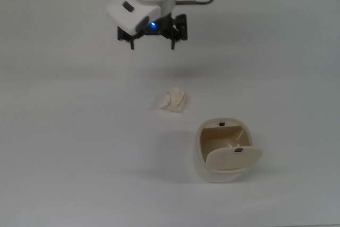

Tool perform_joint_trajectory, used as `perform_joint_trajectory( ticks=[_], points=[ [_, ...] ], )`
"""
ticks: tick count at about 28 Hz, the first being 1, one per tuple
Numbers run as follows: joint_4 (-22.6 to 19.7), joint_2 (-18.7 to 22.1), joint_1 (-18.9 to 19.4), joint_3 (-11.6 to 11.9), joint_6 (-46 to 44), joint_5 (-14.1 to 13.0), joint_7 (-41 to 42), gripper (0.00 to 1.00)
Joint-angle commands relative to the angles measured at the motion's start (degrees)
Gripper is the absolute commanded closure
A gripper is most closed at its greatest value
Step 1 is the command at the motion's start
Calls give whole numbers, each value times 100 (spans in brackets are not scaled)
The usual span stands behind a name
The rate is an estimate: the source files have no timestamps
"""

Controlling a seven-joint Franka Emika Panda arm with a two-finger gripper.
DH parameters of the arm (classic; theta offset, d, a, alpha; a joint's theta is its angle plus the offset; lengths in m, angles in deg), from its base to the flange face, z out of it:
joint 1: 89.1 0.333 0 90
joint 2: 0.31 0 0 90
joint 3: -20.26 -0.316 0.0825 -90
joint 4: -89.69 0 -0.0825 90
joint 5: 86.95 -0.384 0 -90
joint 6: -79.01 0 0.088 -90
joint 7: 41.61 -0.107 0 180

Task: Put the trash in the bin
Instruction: 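Move the gripper down over the crumpled white paper ball, then close the gripper on the crumpled paper ball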

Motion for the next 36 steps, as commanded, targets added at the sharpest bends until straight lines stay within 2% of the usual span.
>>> perform_joint_trajectory(
  ticks=[1, 8, 13, 19, 30, 36],
  points=[
    [-446, -107, 210, 27, 655, 175, -649, 0],
    [-419, -765, 377, 27, 1208, 666, -1466, 0],
    [-419, -942, 377, 27, 1376, 843, -1714, 0],
    [-410, -1223, 491, 27, 1429, 1281, -2055, 0],
    [-410, -1250, 535, 27, 1613, 1291, -2197, 0],
    [-402, -1425, 605, 27, 1754, 1326, -2250, 0]
  ],
)
